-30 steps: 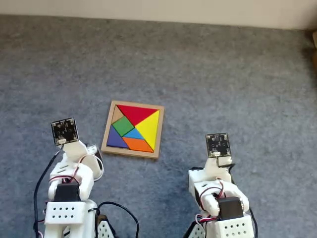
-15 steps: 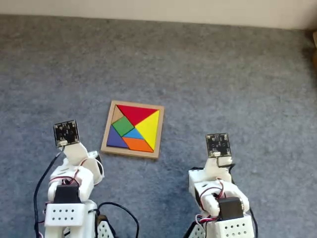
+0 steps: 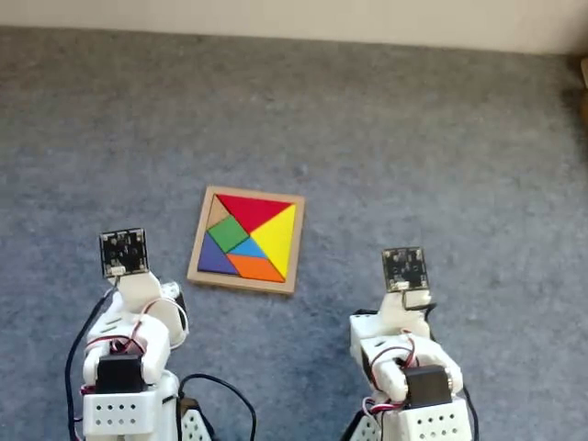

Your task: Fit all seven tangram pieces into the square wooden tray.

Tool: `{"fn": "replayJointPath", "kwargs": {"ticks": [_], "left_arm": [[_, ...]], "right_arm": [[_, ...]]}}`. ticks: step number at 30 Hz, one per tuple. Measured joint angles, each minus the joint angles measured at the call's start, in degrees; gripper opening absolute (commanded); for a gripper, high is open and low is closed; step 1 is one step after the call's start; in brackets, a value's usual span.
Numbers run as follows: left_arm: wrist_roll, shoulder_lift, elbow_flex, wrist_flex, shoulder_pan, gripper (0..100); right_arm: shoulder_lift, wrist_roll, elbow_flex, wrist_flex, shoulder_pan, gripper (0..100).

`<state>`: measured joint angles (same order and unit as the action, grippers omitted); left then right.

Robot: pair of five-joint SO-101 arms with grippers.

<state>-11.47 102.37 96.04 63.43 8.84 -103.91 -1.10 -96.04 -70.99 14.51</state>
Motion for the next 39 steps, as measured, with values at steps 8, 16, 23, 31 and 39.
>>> {"fn": "replayJointPath", "kwargs": {"ticks": [8, 16, 23, 31, 39], "left_arm": [[0.00, 0.00, 0.00, 0.00, 0.00, 0], [0.00, 0.00, 0.00, 0.00, 0.00, 0], [0.00, 0.00, 0.00, 0.00, 0.00, 0], [0.00, 0.00, 0.00, 0.00, 0.00, 0], [0.00, 0.00, 0.00, 0.00, 0.00, 0]], "right_arm": [[0.00, 0.00, 0.00, -0.18, -8.97, 1.2], [0.00, 0.00, 0.00, -0.26, -9.49, 1.2], [0.00, 0.00, 0.00, -0.26, -9.49, 1.2], [0.00, 0.00, 0.00, -0.26, -9.49, 1.2], [0.00, 0.00, 0.00, -0.26, -9.49, 1.2]]}}
